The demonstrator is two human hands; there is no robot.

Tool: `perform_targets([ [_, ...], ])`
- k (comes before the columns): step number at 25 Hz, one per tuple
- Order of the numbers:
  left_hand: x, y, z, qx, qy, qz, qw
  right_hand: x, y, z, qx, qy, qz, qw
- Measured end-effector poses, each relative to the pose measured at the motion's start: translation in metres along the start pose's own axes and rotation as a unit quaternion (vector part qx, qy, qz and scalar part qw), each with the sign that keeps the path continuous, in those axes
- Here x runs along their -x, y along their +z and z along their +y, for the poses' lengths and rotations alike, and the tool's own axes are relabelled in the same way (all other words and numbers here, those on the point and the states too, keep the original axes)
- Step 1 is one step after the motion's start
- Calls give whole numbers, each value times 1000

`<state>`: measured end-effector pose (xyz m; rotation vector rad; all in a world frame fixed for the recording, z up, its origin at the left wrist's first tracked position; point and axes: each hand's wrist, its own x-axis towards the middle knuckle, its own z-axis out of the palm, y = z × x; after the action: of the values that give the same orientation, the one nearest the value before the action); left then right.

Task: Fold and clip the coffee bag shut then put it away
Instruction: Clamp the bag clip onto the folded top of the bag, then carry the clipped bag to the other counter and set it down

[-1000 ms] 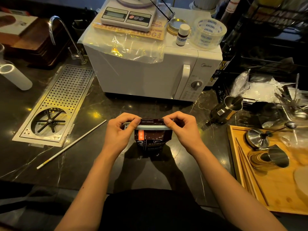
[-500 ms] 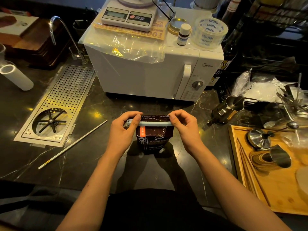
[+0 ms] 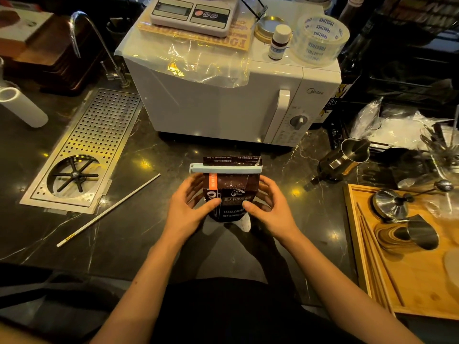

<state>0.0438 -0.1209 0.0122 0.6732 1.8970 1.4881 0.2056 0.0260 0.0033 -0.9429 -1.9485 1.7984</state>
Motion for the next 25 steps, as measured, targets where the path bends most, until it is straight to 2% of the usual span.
perform_targets([
  [3,-1,8,-9,-40,1,5,999,-4,7,11,12,-5,9,1000],
  [12,-7,10,-7,-68,11,-13,998,-9,19,10,62,-21,68,996],
  [18,0,4,15,-54,51,-3,997,5,20,-15,76,-58,110,989],
  [25,10,-14,51,-46,107,-32,993,39,36,-60,69,-77,190,976],
])
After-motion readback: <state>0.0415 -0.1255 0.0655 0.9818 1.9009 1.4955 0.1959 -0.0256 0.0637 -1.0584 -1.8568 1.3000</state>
